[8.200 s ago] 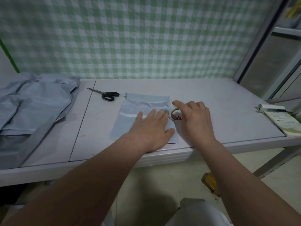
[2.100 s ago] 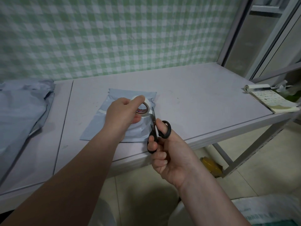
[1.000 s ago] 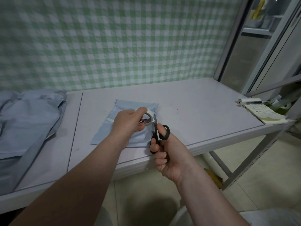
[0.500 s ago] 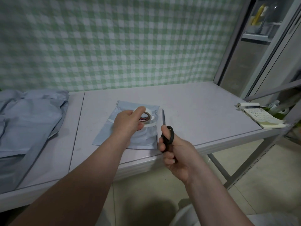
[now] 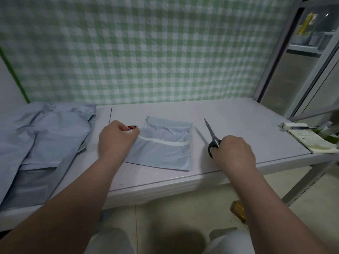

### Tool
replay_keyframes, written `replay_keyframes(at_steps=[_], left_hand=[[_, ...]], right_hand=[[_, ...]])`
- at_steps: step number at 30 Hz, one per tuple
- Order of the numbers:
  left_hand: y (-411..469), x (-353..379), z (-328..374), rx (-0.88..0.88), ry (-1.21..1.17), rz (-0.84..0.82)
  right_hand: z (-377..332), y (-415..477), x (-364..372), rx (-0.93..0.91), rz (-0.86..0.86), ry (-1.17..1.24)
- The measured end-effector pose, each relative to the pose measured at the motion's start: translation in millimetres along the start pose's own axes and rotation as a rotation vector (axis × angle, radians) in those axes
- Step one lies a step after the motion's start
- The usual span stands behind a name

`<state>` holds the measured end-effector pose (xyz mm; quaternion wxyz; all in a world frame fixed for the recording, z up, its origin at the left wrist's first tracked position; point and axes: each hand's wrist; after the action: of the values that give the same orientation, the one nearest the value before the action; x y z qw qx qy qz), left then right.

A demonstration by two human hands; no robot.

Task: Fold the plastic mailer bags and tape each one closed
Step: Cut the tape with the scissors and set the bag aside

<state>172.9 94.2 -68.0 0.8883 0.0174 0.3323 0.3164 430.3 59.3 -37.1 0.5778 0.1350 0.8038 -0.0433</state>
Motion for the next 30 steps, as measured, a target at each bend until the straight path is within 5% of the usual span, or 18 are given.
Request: replay_keyframes(at_steps=[20, 25, 30], left_hand=[[5.3, -2.6, -14.3, 0.0, 0.308, -0.062], [0.5, -2.9, -7.3, 0.079, 0.387, -0.013], [-3.0, 8.2, 7.8, 0.378, 0.277, -0.101]], right_hand=[[-22.2, 3.2, 5.8, -0.113, -0.062, -0.444], [-23.7, 0.4, 9.4, -0.152, 0.035, -0.354], [-33.8, 4.5, 17.2, -0.133, 0.111, 0.017]])
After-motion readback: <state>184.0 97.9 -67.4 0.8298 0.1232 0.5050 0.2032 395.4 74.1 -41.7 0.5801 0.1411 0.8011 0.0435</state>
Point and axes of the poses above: each hand's wrist, its own y-axis towards the middle knuckle, its own x-axis out of the palm, z = x × y, and after that the axes turned 1 degree about -x, right-handed
